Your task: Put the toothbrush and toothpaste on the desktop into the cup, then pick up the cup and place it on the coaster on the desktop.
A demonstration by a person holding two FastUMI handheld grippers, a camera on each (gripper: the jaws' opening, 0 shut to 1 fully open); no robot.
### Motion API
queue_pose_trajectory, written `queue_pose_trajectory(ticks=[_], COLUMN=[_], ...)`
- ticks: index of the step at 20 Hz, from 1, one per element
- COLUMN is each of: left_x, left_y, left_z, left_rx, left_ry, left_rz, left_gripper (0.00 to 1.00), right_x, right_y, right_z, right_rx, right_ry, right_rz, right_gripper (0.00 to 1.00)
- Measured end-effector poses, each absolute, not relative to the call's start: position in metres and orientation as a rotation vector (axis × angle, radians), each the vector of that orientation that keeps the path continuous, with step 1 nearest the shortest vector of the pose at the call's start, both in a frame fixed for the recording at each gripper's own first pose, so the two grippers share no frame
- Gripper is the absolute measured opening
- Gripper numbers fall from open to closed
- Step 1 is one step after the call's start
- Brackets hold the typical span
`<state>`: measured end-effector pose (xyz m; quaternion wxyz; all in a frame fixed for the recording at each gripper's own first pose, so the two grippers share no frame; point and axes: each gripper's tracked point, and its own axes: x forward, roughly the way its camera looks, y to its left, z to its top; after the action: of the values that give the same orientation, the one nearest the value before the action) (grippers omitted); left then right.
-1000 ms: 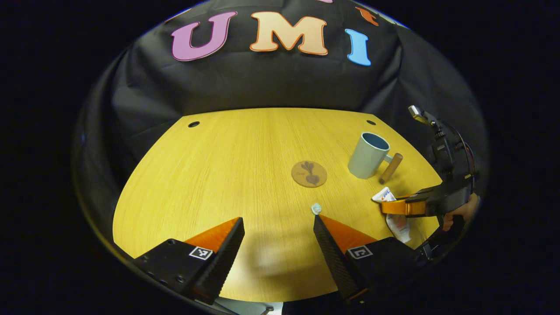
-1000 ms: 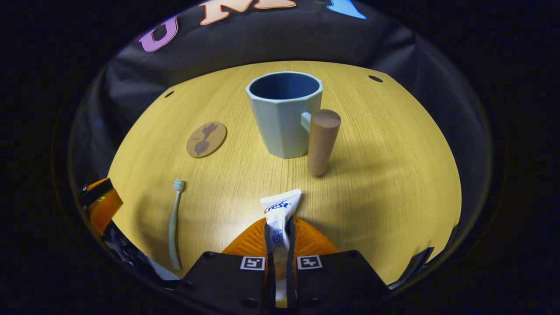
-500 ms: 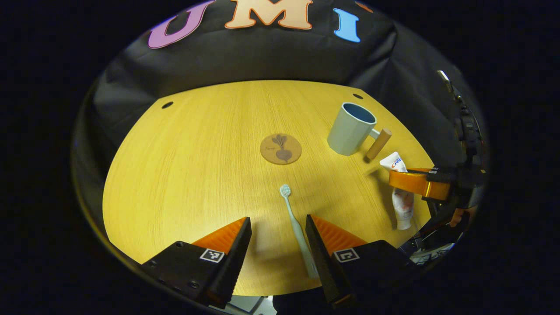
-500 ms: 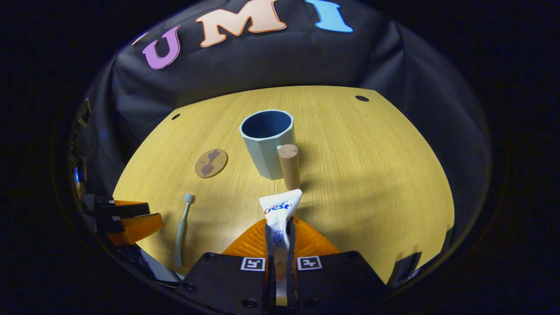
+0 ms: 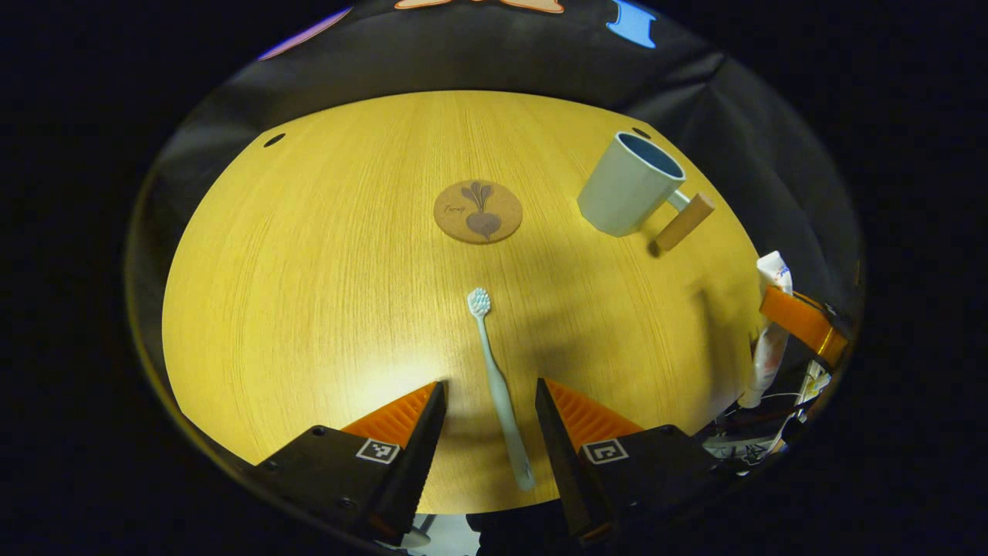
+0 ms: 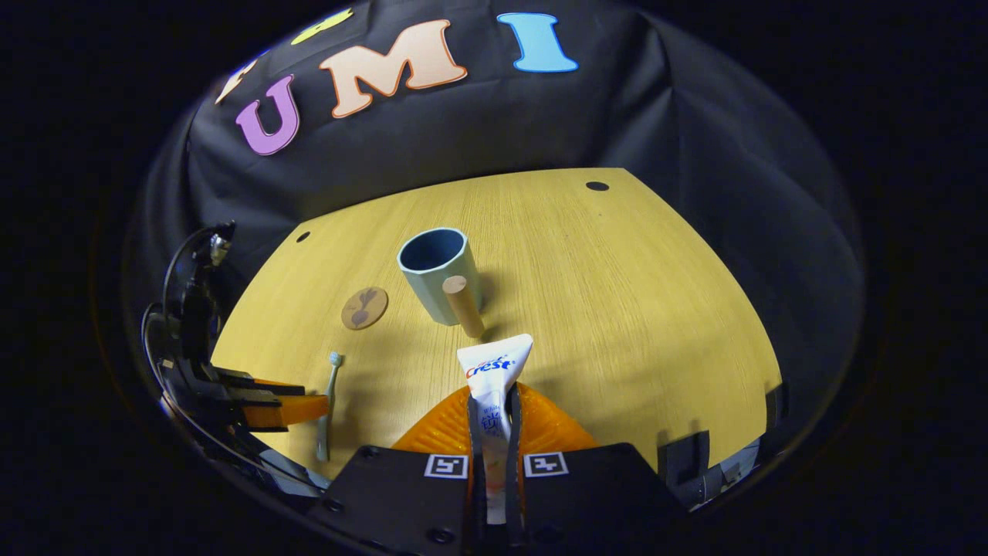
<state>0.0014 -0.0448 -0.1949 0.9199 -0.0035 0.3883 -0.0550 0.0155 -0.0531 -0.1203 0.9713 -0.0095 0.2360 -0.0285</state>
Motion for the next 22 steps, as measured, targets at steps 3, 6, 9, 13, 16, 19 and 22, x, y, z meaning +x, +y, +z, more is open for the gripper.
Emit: queue_pose_trajectory(ticks=[3,6,9,13,16,19,22], left_x=[0.007,0.009,0.009,0.009,0.010,0.009,0.009], left_y=[-0.046,-0.046,-0.044,-0.041,-0.039,-0.039,-0.038], left_z=[-0.201,-0.201,-0.204,-0.205,-0.206,-0.204,-0.202], left_rx=[-0.012,0.013,0.040,0.075,0.067,0.056,0.048], left_ry=[0.825,0.837,0.845,0.841,0.843,0.839,0.822], left_rz=[-0.085,-0.072,-0.055,-0.022,-0.016,-0.009,-0.028], left_gripper=[0.57,0.46,0.46,0.28,0.26,0.10,0.04], right_x=[0.012,0.013,0.022,0.047,0.066,0.082,0.094], right_y=[-0.063,-0.067,-0.064,-0.048,-0.036,-0.023,-0.017], right_z=[-0.114,-0.105,-0.086,-0.052,-0.030,-0.007,0.011], right_rx=[-0.014,-0.015,-0.036,-0.055,-0.085,-0.098,-0.100], right_ry=[0.457,0.439,0.388,0.302,0.257,0.206,0.167], right_rz=[-0.059,-0.050,-0.014,0.051,0.099,0.136,0.152], right_gripper=[0.12,0.12,0.12,0.12,0.12,0.12,0.09])
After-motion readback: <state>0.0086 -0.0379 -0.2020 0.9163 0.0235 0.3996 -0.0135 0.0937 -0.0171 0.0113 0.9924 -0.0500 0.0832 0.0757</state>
